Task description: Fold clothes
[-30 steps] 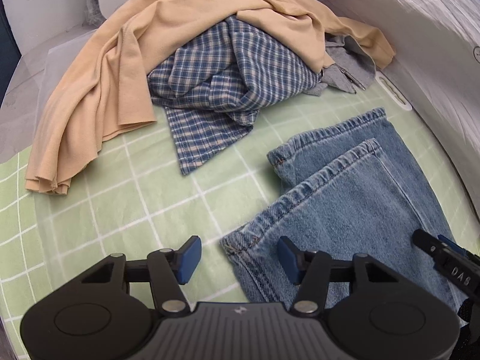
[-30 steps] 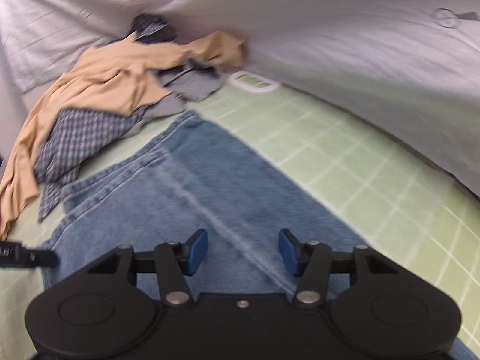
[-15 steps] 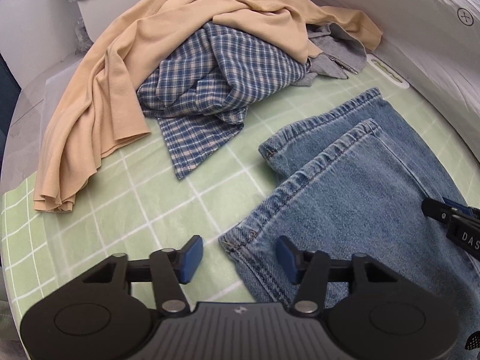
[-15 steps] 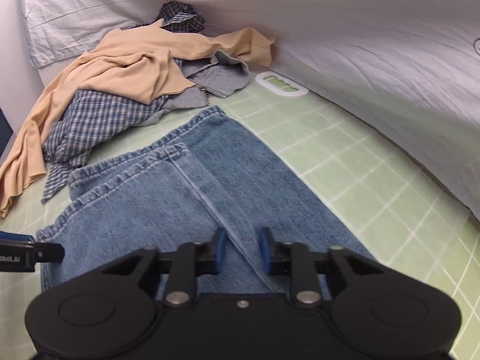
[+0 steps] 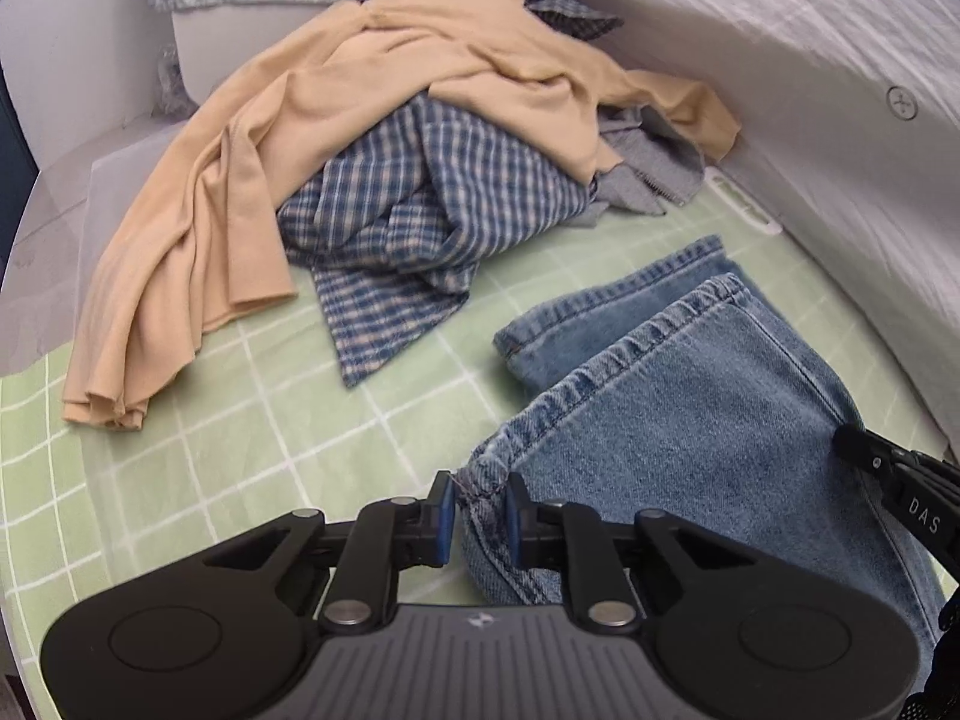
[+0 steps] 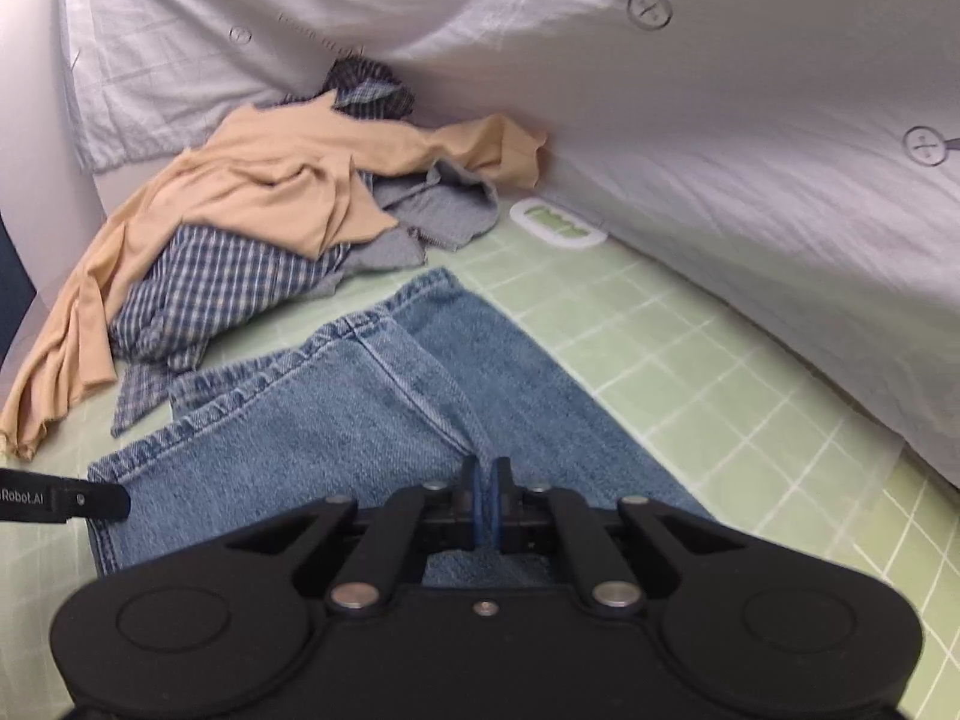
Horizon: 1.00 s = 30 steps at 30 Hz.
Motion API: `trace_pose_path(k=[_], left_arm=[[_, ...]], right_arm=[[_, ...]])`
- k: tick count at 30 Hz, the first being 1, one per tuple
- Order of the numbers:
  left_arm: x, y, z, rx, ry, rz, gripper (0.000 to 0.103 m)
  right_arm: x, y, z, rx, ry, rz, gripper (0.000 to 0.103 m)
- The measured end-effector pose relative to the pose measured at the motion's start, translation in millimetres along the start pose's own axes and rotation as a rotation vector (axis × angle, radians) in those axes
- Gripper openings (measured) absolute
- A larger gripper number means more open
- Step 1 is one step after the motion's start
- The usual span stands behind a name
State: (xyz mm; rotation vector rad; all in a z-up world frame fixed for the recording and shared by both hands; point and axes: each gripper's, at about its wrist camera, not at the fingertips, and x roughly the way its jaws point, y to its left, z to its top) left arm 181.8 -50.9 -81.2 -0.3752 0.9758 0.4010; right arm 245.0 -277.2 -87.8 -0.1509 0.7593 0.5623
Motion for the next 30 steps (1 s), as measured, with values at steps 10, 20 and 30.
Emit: trace_pose_path(k=[10,20,30], left_arm=[[-17,-17,53,-0.026,-0.148,-0.124,0.018],[54,-5,61,-0.015,-0.004,-0.070,0.037],[55,2,39,-0.052,0.062,-0.158,0.071]], right_arm=[[-15,-30,45,0.157,-0.145,-0.053,0.003],[19,-19,35,0.234,-0.044,-0.209,0.065],[-83,-57,-75,0.469,0.047,-0.513,0.082]])
